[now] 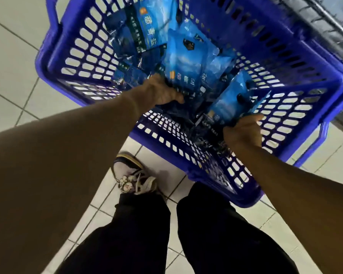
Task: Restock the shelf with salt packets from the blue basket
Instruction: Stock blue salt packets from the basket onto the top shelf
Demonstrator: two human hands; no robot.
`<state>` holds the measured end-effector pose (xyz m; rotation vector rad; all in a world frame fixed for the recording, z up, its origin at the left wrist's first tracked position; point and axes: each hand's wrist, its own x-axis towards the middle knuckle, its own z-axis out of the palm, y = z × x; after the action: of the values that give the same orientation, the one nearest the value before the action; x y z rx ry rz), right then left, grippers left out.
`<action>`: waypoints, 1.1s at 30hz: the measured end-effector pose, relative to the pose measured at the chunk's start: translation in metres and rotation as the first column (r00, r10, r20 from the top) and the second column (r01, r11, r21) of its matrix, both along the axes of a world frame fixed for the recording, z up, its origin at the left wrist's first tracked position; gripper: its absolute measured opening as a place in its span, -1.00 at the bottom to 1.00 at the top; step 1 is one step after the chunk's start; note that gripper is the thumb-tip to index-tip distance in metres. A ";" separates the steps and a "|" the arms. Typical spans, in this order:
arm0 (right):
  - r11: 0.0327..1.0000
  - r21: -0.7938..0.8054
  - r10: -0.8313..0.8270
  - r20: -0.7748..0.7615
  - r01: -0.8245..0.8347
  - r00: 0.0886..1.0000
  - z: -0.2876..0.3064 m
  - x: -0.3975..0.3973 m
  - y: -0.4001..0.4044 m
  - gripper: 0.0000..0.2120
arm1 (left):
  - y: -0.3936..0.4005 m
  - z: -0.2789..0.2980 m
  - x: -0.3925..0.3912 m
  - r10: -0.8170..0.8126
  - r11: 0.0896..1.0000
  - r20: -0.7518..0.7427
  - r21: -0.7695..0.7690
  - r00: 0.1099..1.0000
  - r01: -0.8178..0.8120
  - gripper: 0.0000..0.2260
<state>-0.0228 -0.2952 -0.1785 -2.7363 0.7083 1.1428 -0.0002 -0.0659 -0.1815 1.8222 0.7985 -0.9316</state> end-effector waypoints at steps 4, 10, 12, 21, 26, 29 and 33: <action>0.968 0.201 -0.171 0.087 0.150 0.981 0.029 -0.008 -0.006 -0.15 | -0.020 0.021 -0.012 0.014 0.998 -0.043 -0.053 0.999 -0.016 -0.75; 0.822 0.546 -0.307 0.183 0.164 0.934 0.098 -0.015 0.011 -0.55 | -0.019 0.078 -0.044 0.261 0.926 -0.151 -0.241 0.953 -0.292 -0.81; 0.805 0.587 -0.246 0.194 0.088 0.950 0.128 -0.019 0.025 -0.59 | -0.021 0.107 -0.054 0.301 0.900 -0.142 -0.284 0.943 -0.330 -0.87; 0.748 0.663 -0.145 0.223 -0.041 0.964 0.257 -0.046 0.077 -0.61 | -0.015 0.257 -0.099 0.494 0.628 -0.283 -0.538 0.822 -0.562 -0.66; 0.658 0.730 -0.259 -0.009 0.183 0.966 0.328 -0.052 0.071 -0.75 | -0.025 0.331 -0.122 0.597 0.518 -0.347 -0.522 0.724 -0.677 -0.57; 0.492 0.752 -0.407 -0.246 0.438 0.880 0.368 -0.053 0.051 -0.44 | -0.034 0.384 -0.141 0.665 0.443 -0.359 -0.516 0.655 -0.733 -0.57; 0.283 0.755 -0.452 -0.439 0.592 0.776 0.440 -0.051 0.026 -0.63 | -0.044 0.466 -0.157 0.703 0.362 -0.349 -0.575 0.620 -0.734 -0.62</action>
<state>-0.0735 -0.2689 0.2610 -1.3721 0.6832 1.0748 -0.1577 -0.1104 0.2841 0.6365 0.9922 -0.5274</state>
